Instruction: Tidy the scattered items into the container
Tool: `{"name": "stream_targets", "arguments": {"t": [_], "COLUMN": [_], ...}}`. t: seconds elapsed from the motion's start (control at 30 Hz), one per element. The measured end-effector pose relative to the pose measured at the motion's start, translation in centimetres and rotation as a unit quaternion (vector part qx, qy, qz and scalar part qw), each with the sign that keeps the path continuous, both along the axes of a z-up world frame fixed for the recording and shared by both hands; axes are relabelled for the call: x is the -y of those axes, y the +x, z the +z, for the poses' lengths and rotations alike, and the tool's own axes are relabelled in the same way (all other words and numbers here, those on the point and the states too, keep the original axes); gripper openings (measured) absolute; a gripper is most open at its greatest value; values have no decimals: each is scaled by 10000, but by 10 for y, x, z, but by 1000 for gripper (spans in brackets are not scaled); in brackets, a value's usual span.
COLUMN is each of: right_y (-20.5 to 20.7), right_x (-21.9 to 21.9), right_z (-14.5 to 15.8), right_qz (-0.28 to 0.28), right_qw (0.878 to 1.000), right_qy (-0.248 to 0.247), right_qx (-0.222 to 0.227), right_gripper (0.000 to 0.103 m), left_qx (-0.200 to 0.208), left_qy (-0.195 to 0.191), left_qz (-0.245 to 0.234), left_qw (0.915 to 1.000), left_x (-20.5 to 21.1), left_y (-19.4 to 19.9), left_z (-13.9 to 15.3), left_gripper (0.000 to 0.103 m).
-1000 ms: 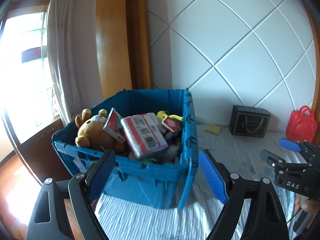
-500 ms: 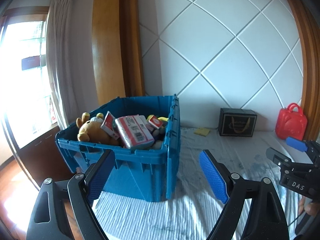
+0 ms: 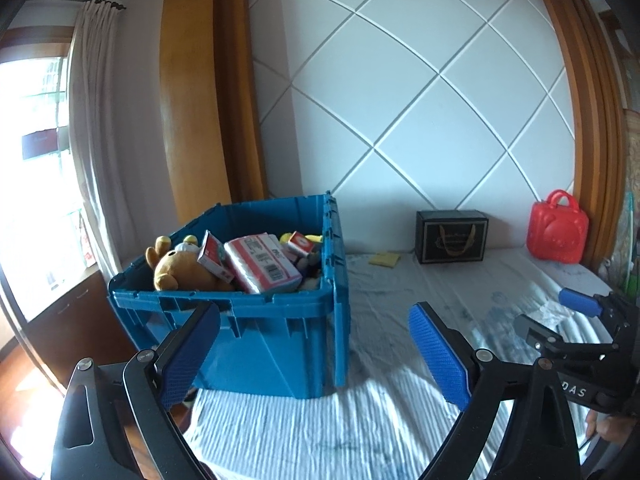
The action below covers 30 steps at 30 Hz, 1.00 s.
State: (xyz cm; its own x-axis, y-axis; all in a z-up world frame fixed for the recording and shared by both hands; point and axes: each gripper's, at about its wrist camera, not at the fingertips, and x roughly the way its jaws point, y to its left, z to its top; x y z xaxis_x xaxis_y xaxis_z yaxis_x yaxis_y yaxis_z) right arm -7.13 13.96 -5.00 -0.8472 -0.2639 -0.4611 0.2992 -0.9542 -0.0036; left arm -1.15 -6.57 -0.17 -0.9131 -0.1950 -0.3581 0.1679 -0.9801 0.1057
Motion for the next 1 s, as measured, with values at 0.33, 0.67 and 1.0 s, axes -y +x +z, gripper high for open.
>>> {"name": "stream_targets", "arguments": {"t": [0.33,0.67,1.0], "right_y": [-7,-14,-12], "right_x": [-1,-5,-19], "right_z": [8,12,11], "right_qz": [42,49,-149], "right_qw": [9999,9999,9997], "right_qy": [-20,49,49], "right_qx": [-97,-149,-160], "right_gripper": [81,81,81], "left_qx": [-103,-179,40], "left_qy": [43,103,-26], "left_qz": [242,335,227], "left_qw": [9996,9992,9997], "left_x": [3,2,-8], "left_y": [-3,-8,-17], "left_z": [3,6,-2], "left_gripper": [100,101,101]}}
